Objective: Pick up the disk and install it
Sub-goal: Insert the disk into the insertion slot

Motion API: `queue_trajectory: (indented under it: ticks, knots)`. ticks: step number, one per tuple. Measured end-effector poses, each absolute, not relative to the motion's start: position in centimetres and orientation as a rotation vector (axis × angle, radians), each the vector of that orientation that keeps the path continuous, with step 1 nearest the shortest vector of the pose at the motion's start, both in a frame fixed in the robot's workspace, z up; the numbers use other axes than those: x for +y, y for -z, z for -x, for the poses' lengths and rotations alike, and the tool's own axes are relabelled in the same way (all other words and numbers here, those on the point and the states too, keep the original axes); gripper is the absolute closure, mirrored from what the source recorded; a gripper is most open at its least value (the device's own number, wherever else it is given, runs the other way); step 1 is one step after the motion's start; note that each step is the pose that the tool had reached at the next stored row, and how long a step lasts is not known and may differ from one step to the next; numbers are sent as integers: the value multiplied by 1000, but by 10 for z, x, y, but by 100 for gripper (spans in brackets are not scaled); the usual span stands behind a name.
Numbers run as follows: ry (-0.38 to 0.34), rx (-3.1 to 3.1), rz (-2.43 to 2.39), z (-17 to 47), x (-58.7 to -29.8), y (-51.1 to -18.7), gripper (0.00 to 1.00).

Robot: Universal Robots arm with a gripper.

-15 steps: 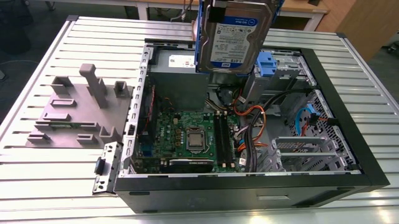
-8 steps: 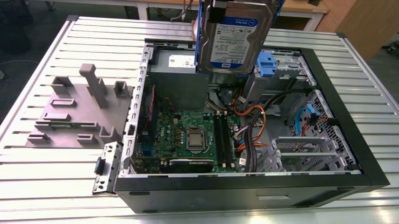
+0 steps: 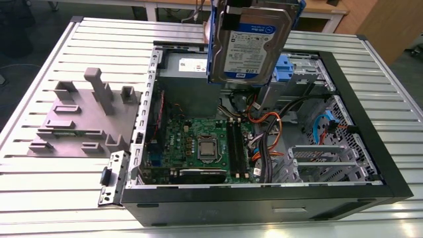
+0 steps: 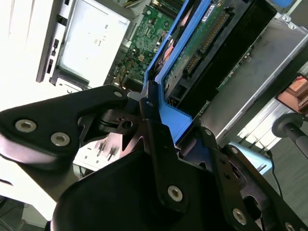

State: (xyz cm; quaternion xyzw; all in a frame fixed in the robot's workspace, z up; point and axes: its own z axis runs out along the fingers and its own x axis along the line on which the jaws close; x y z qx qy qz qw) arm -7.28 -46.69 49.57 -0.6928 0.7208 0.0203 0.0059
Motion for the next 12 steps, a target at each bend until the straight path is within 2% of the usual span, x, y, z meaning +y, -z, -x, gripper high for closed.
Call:
queue_trajectory:
  ticks: [12]
  knots:
    - [-56,2259,2171,73,-495,-494,63]
